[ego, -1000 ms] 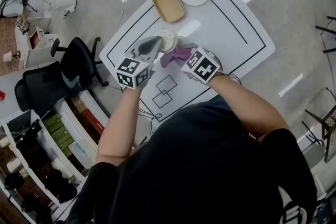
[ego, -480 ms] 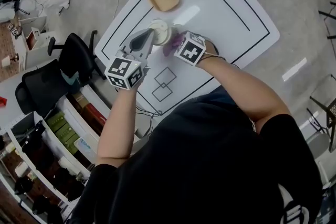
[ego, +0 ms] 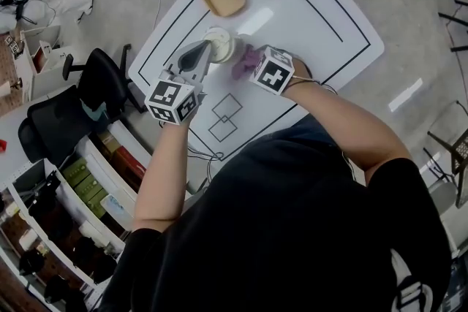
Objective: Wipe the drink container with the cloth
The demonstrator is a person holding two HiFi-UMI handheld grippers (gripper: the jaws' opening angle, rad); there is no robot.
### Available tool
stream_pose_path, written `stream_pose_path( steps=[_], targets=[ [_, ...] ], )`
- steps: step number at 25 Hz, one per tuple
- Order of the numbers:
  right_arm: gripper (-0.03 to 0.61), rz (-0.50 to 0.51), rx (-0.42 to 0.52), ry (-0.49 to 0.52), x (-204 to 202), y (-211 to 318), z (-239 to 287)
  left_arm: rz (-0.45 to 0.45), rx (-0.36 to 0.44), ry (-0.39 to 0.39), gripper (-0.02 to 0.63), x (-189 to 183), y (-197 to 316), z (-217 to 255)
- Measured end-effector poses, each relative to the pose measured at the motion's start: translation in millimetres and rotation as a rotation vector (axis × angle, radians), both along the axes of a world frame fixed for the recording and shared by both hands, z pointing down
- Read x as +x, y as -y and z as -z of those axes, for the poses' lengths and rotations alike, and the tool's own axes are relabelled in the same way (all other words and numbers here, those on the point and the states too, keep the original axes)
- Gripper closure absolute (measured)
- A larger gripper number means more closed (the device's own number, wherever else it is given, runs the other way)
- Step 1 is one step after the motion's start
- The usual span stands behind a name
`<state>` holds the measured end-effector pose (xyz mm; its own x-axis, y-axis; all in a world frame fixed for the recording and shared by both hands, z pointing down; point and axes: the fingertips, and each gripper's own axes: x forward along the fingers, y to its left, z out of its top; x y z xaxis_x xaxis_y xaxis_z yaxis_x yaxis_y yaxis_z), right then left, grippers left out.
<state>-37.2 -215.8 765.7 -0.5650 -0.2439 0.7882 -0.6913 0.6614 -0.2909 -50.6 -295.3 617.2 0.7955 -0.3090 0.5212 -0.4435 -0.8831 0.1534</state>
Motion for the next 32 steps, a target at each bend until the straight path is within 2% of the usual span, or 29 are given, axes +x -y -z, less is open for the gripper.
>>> stream_pose_path(
  steps=[3, 6, 10, 13, 19, 24, 32],
  targets=[
    [0.502, 0.044, 0.044, -0.038, 20.0, -7.2, 24.2, 0.006, 0.006, -0.003, 0.594, -0.9, 0.0, 2.4],
    [0.502, 0.092, 0.157, -0.052, 36.1, 4.4, 60.5, 0.012, 0.008, -0.007, 0.593, -0.1, 0.3, 3.2],
    [0.502, 0.180, 0.314, -0.026, 37.9, 31.8, 108.6, 0.007, 0.019, -0.016, 0.594, 0.8, 2.8, 3.3],
    [0.502, 0.255, 0.368, -0.034, 30.5, 44.5, 120.3, 0.014, 0.016, -0.015, 0.593, 0.1, 3.5, 2.1],
    [0.502, 0.340, 0.343, -0.056, 21.8, 49.6, 95.5, 0.012, 0.015, -0.025, 0.594, 3.2, 3.3, 2.4],
    [0.500, 0.368, 0.271, -0.064, 16.0, 50.9, 54.1, 0.024, 0.011, -0.032, 0.594, 3.7, 5.1, 2.7],
    [0.498, 0.413, 0.177, -0.154, 9.0, 53.8, -10.0, 0.049, 0.009, -0.038, 0.594, 5.3, 8.6, -0.5]
  ],
)
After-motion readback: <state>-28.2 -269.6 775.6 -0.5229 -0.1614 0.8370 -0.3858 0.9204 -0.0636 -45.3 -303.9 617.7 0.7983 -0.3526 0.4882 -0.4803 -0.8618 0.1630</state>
